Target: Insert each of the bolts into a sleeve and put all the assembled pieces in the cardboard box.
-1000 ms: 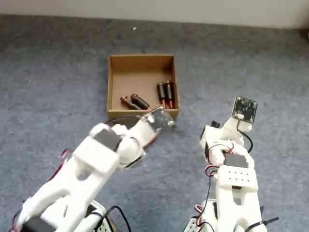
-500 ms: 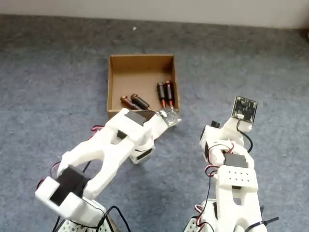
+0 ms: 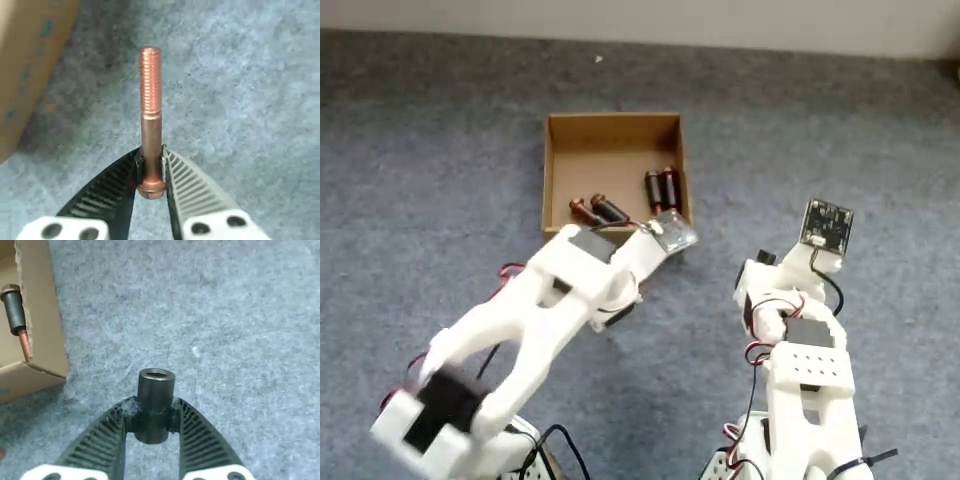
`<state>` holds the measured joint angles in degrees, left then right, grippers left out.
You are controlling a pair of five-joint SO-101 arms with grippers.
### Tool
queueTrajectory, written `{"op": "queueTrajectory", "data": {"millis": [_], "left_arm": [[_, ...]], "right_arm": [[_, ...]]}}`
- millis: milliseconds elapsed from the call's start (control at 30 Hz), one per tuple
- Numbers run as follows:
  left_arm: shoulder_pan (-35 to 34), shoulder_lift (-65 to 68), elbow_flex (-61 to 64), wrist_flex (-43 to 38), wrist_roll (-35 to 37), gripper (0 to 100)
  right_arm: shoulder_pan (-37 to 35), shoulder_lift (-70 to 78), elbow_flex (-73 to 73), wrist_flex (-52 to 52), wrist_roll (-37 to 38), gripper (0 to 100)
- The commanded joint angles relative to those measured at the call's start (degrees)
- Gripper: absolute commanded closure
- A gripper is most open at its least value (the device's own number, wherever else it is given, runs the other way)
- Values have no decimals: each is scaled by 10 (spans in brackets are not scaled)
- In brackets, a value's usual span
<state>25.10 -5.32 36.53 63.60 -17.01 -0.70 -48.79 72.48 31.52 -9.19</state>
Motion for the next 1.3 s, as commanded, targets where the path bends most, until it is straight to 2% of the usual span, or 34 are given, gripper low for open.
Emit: {"op": "queueTrajectory", "data": {"millis": [0, 167, 500, 733, 867, 1000, 1067, 1267], "left_arm": [[-19, -156, 23, -3, 106, 994], [-72, -262, 39, 12, 273, 994], [-181, -335, 43, 57, 407, 994], [-246, -364, 108, 54, 679, 994], [-244, -379, 130, 54, 779, 993], [-248, -394, 134, 33, 945, 993], [-245, -397, 144, 18, 1004, 993], [-244, -398, 189, -31, 1019, 992]], "right_arm": [[9, -13, -5, -17, 4, 994], [9, -13, -5, -17, 4, 994], [9, -13, -5, -17, 4, 994], [9, -13, -5, -17, 4, 994], [9, -13, -5, -17, 4, 994], [9, -13, -5, -17, 4, 994], [9, -13, -5, -17, 4, 994], [9, -13, -4, -16, 4, 994]]}}
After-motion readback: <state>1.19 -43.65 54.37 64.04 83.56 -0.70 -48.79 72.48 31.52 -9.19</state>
